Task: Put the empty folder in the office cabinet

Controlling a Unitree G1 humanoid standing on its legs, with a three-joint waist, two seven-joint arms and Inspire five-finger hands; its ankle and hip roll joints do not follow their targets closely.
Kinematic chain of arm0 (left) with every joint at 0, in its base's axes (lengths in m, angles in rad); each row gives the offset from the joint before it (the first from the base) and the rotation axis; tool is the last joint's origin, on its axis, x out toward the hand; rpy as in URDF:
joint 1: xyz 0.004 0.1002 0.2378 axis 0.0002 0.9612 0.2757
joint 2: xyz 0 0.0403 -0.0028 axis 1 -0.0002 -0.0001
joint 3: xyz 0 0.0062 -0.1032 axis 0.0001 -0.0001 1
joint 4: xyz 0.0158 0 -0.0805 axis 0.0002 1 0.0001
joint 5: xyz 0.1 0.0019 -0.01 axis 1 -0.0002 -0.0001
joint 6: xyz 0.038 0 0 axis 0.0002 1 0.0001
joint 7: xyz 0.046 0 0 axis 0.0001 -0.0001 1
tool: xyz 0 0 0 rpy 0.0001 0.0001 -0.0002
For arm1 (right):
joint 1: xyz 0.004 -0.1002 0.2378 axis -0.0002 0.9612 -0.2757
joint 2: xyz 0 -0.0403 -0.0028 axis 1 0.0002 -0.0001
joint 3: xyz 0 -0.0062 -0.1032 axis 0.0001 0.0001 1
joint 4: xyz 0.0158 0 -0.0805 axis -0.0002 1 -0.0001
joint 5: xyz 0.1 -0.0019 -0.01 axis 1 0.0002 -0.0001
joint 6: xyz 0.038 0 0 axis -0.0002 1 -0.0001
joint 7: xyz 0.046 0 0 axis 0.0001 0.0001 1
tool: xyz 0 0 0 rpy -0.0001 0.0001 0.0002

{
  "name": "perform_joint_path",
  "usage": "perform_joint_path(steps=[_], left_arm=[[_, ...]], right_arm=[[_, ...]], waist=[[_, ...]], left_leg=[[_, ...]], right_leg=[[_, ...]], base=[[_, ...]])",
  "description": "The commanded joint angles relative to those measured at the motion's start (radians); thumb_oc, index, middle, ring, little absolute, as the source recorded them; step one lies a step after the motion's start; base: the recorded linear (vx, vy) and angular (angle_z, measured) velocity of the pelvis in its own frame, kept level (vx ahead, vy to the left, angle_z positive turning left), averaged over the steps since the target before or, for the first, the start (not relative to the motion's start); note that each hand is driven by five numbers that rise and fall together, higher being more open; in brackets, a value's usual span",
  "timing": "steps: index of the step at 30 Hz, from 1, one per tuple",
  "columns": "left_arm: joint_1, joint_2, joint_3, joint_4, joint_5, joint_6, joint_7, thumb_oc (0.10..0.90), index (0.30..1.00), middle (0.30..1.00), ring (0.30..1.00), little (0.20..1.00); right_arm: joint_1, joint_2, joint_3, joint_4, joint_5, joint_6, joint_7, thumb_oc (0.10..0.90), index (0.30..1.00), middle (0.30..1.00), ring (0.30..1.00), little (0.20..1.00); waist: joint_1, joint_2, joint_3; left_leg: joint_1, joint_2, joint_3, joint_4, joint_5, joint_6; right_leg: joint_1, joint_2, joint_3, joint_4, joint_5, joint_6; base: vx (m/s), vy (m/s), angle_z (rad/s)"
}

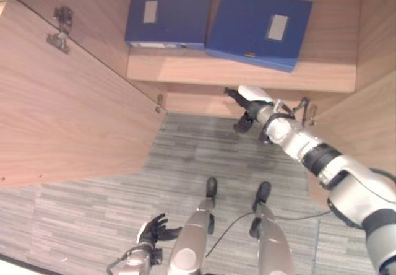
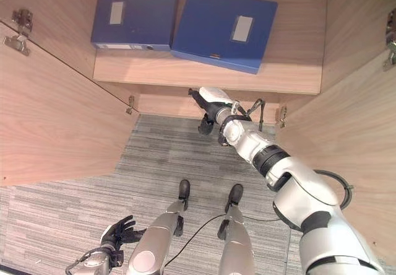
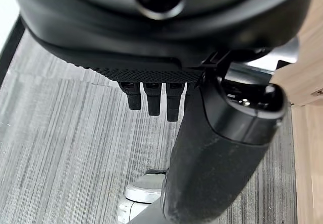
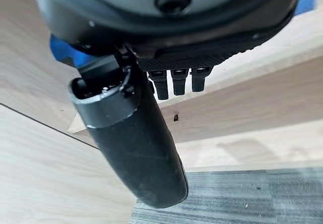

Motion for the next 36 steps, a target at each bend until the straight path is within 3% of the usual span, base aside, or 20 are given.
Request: perform_joint_path(steps=[1, 12, 18, 25, 31, 36], left_arm=[[0.082, 0.056, -0.041, 0.030, -0.014, -0.002, 0.013, 0.800, 0.900, 0.900, 0.900, 0.900], [0.069, 0.063, -0.036, 0.060, -0.018, 0.001, 0.019, 0.800, 0.900, 0.900, 0.900, 0.900], [0.073, 0.087, -0.038, 0.039, -0.040, -0.005, 0.019, 0.800, 0.900, 0.900, 0.900, 0.900], [0.083, 0.096, -0.059, 0.029, -0.059, -0.010, 0.012, 0.800, 0.900, 0.900, 0.900, 0.900], [0.090, 0.119, -0.086, 0.019, -0.066, -0.008, 0.003, 0.800, 0.900, 0.900, 0.900, 0.900], [0.090, 0.127, -0.093, 0.014, -0.066, -0.008, 0.002, 0.800, 0.900, 0.900, 0.900, 0.900]], right_arm=[[-0.157, -0.032, 0.015, 0.013, -0.036, -0.039, -0.068, 0.800, 0.900, 0.900, 0.900, 0.900], [-0.249, -0.039, 0.011, 0.018, -0.047, -0.030, -0.115, 0.800, 0.900, 0.900, 0.900, 0.900], [-0.310, -0.010, 0.037, 0.122, -0.043, -0.017, -0.124, 0.800, 0.900, 0.900, 0.900, 0.900], [-0.365, 0.008, 0.063, 0.265, -0.030, -0.007, -0.123, 0.800, 0.900, 0.900, 0.900, 0.900], [-0.422, -0.034, 0.067, 0.424, 0.042, 0.015, -0.101, 0.800, 0.900, 0.900, 0.900, 0.900], [-0.442, -0.057, 0.075, 0.451, 0.057, 0.022, -0.099, 0.800, 0.900, 0.900, 0.900, 0.900]], waist=[[-0.004, -0.030, -0.044], [-0.007, -0.060, -0.033], [0.004, -0.073, -0.033], [0.016, -0.066, -0.027], [0.050, -0.051, -0.014], [0.065, -0.047, -0.003]], left_leg=[[-0.071, 0.017, -0.044, 0.059, -0.005, -0.046], [-0.082, 0.009, -0.055, 0.058, -0.015, -0.040], [-0.077, 0.014, -0.059, 0.023, -0.003, -0.042], [-0.093, 0.013, -0.067, 0.021, 0.001, -0.043], [-0.129, 0.007, -0.086, 0.015, 0.014, -0.044], [-0.145, 0.004, -0.093, 0.015, 0.018, -0.045]], right_leg=[[0.036, -0.027, 0.002, 0.087, -0.132, 0.080], [0.043, -0.036, -0.003, 0.063, -0.114, 0.088], [0.040, -0.026, -0.010, 0.042, -0.100, 0.093], [0.025, -0.026, -0.019, 0.037, -0.095, 0.094], [0.003, -0.027, -0.038, 0.033, -0.092, 0.099], [-0.004, -0.029, -0.049, 0.031, -0.090, 0.101]], base=[[0.00, 0.000, 0.00], [0.02, -0.006, 0.02], [0.03, -0.021, 0.03], [0.01, -0.003, 0.02], [0.01, -0.010, 0.03], [0.00, -0.009, 0.09]])
